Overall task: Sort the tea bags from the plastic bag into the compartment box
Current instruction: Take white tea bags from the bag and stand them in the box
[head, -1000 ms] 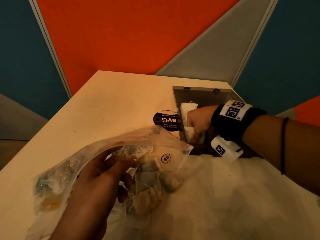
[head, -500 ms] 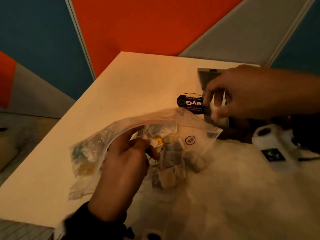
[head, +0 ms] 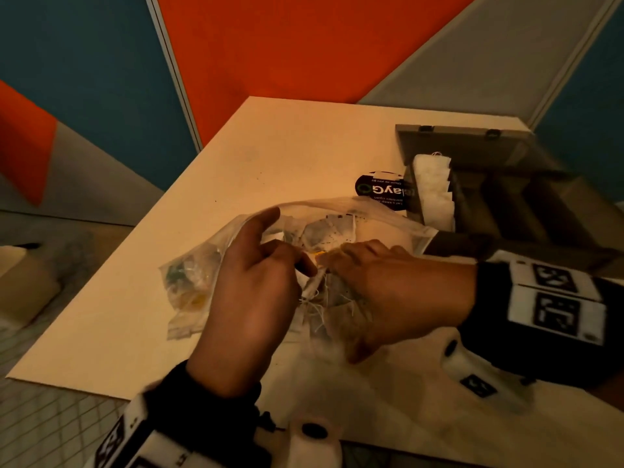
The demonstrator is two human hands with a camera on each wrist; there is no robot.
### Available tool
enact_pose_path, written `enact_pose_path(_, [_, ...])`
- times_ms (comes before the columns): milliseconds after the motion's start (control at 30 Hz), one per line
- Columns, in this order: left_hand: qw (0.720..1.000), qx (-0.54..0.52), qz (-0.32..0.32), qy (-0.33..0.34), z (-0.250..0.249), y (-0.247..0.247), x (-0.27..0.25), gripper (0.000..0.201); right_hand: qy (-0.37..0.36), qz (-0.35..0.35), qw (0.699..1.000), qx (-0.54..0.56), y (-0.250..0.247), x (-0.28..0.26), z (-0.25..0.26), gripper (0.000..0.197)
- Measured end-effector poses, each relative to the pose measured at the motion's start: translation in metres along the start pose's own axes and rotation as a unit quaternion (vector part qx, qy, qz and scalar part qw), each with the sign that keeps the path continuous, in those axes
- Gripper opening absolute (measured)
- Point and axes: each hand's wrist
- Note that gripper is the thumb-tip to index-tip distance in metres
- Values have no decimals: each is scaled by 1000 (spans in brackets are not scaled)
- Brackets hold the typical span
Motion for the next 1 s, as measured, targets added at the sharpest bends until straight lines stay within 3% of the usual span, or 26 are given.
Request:
enact_pose_path(233, [1000, -7, -11, -20, -2, -3, -2, 52, 33, -4, 999, 40, -3, 28, -3, 115])
enact_pose_path(533, [1000, -7, -5, -11, -1, -4, -3, 58, 15, -37, 990, 133, -10, 37, -6, 41])
enact_pose_path(667, [1000, -14, -8, -19, 4, -6, -1, 57, 50, -51, 976, 204, -18, 38, -15, 30])
enact_pose_path(800, [999, -7, 46, -9, 11, -5, -5, 57, 113, -61, 911, 393, -23, 42, -16, 35])
enact_pose_path(933, [997, 31, 65, 5, 16, -7, -6, 65, 136, -72, 814, 560, -23, 47, -7, 18])
enact_pose_path(1000, [997, 41, 68, 13, 17, -9, -6, 66, 143, -100, 766, 619, -25, 50, -2, 19])
Point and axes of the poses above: each hand's wrist, its own x-axis towards the middle knuckle, its own y-axis out of the palm, z = x × y, and after that the axes turned 10 degrees about y, right-handed
